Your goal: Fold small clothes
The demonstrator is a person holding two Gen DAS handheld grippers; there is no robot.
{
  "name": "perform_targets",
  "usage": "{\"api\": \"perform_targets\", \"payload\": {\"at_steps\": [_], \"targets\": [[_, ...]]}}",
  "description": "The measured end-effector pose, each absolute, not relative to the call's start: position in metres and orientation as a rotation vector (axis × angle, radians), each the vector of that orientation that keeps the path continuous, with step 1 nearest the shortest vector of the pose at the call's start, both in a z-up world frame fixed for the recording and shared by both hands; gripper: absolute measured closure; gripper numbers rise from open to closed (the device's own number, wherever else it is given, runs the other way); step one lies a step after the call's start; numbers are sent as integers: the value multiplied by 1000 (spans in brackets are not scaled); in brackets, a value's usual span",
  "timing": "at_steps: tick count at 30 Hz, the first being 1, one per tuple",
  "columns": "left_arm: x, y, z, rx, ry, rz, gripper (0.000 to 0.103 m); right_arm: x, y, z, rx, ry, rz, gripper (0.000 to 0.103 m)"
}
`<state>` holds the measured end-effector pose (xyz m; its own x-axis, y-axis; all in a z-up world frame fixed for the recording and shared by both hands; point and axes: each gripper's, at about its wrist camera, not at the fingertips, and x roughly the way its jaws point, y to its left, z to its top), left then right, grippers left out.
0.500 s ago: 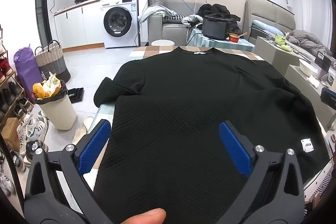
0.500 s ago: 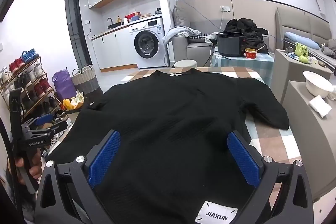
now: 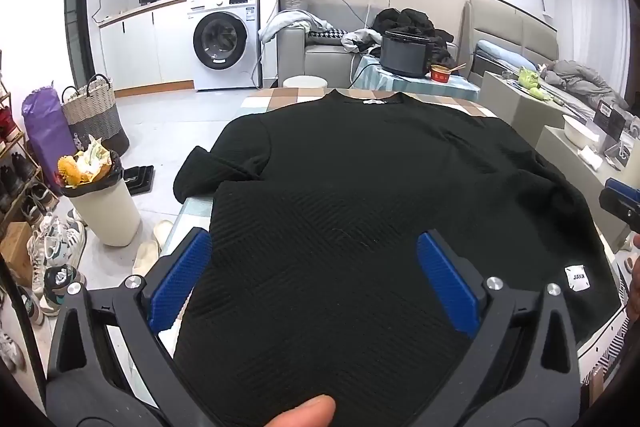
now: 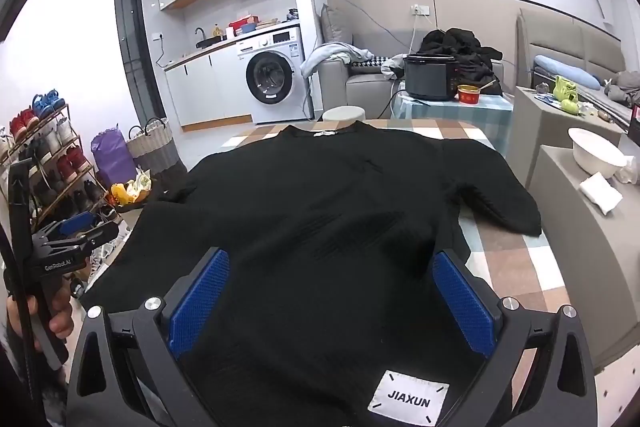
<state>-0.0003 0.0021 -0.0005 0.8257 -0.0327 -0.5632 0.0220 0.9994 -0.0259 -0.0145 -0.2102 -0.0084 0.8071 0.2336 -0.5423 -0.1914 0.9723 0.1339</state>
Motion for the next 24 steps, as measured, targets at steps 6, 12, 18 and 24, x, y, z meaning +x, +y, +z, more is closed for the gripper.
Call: {"api": "perform_targets", "payload": {"at_steps": [6, 12, 18, 24], "targets": [[-1, 1, -1, -21, 604, -23, 1, -14, -214, -10, 89, 597, 223, 0], [2, 5, 0, -37, 608, -18, 1, -14, -215, -12, 91, 599, 217, 0], [2, 6, 1, -37, 604, -14, 1, -14, -216, -12, 87, 595, 220, 0], [2, 7, 2, -38, 603, -13, 1, -12, -214, -14, 82, 604, 219, 0]]}}
